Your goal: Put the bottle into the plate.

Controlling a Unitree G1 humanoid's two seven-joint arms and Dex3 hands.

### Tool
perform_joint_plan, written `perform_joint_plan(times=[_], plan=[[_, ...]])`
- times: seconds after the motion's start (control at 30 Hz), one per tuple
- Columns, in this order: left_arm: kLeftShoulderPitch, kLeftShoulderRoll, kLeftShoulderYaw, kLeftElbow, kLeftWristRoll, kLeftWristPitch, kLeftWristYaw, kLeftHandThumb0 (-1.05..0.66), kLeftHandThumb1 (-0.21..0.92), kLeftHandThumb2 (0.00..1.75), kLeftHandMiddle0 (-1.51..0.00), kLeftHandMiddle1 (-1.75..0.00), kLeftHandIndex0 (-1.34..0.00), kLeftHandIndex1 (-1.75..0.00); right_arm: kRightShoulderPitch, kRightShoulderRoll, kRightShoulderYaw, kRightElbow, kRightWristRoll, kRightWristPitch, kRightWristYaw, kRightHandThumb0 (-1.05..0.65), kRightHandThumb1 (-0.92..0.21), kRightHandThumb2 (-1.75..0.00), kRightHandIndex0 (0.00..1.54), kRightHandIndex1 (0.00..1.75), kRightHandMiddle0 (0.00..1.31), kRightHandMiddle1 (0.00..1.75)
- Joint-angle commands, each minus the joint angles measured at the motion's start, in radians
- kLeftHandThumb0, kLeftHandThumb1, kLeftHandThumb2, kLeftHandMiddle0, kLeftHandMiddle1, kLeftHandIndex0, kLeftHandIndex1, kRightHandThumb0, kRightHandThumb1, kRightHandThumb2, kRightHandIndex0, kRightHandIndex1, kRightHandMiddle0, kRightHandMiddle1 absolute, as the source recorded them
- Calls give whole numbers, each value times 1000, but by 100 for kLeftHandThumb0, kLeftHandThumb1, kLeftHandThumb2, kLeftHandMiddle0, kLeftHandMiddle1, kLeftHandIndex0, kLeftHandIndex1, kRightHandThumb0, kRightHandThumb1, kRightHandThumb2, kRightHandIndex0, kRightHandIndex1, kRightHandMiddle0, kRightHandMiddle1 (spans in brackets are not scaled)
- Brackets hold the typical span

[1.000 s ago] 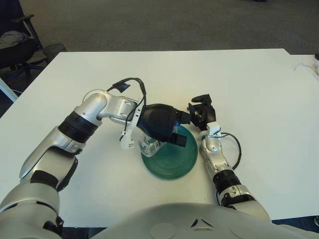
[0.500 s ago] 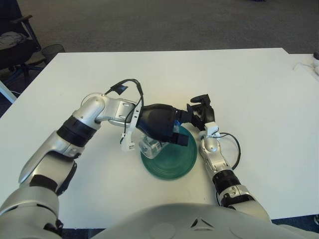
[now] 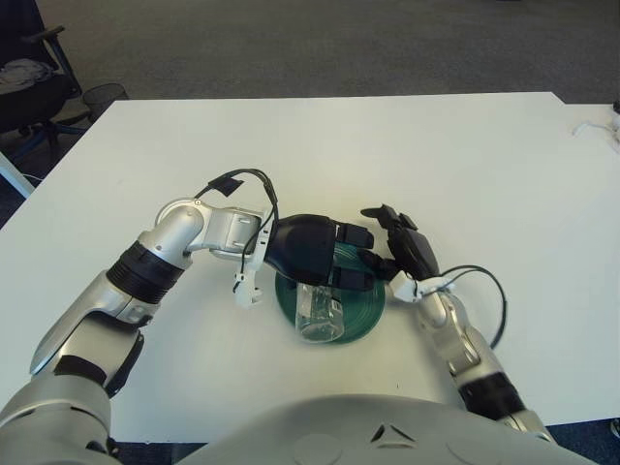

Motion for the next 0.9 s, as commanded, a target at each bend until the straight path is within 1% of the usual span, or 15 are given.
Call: perform_joint_plan(times=[0.0, 0.03, 0.07, 0.1, 0.17, 0.2, 0.27, 0.33, 0.37, 0.47, 0.5, 0.53, 0.6, 0.77, 0.87], plan=[[-8, 17, -12, -24, 38, 22, 28, -105, 92, 90, 0, 0, 0, -1, 4, -63, 93, -39, -173, 105, 108, -71, -92, -97, 9, 13, 0, 34], [-8, 18, -13, -24, 40, 24, 31, -105, 92, 89, 0, 0, 0, -1, 2, -89, 114, -51, -220, 128, 142, -72, -92, -98, 8, 13, 0, 33], [-10, 19, -16, -20, 39, 22, 37, -105, 92, 88, 0, 0, 0, -1, 1, -12, 34, 198, 87, -112, 252, -74, -92, -126, 5, 8, 0, 21], [-12, 19, -19, -13, 34, 18, 43, -105, 92, 87, 0, 0, 0, 0, 1, 56, -25, 388, 319, -287, 319, -77, -92, -120, 5, 6, 1, 19], [-15, 19, -22, -4, 28, 12, 51, -105, 92, 86, 0, 0, 0, 0, -15, 121, -107, 590, 584, -441, 443, -81, -92, -115, 4, 3, 1, 18], [-16, 20, -22, -3, 28, 11, 52, -105, 92, 85, 0, 0, 0, 0, -27, 118, -124, 600, 607, -425, 484, -85, -92, -115, 3, 2, 0, 15], [-15, 21, -19, -2, 27, 12, 59, -105, 92, 83, 0, 0, 0, 0, -15, 49, -57, 396, 462, -343, 347, -83, -92, -119, 1, 1, 0, 10], [-14, 23, -16, -4, 26, 13, 65, -105, 92, 82, 0, 0, 0, 0, -27, -15, 3, -141, -68, -26, 308, -79, -92, -119, 2, 1, 1, 9], [-10, 25, -14, -10, 34, 21, 63, -105, 92, 82, 0, 0, 0, 0, -27, -21, 10, -257, -195, 60, 319, -78, -92, -112, 3, 1, 1, 13], [-1, 30, -13, -25, 51, 38, 58, -105, 92, 82, 0, 0, 0, 0, -7, -9, 26, -289, -265, 141, 329, -77, -92, -104, 5, 2, 0, 21], [2, 30, -13, -30, 60, 43, 61, -105, 92, 82, 0, 0, 0, 0, 12, 98, -112, 54, 185, -45, 502, -76, -92, -102, 5, 2, 0, 22], [7, 30, -12, -36, 66, 48, 66, -105, 92, 82, 0, 0, 0, 0, 41, 162, -172, 275, 450, -184, 559, -78, -92, -102, 5, 2, 0, 23], [12, 29, -12, -39, 74, 54, 77, -105, 92, 81, 0, 0, 0, 0, 56, 223, -251, 482, 702, -281, 603, -85, -92, -105, 2, 1, 0, 16], [9, 26, -18, -33, 87, 57, 91, -105, 92, 80, 0, 0, 0, 0, -22, 233, -277, 462, 667, -174, 515, -90, -92, -111, 0, 0, 0, 5], [-3, 27, -23, -21, 97, 50, 110, -105, 92, 82, 0, 0, 0, 0, -99, 217, -298, 589, 665, -261, 471, -90, -92, -117, 2, 1, 0, 2]])
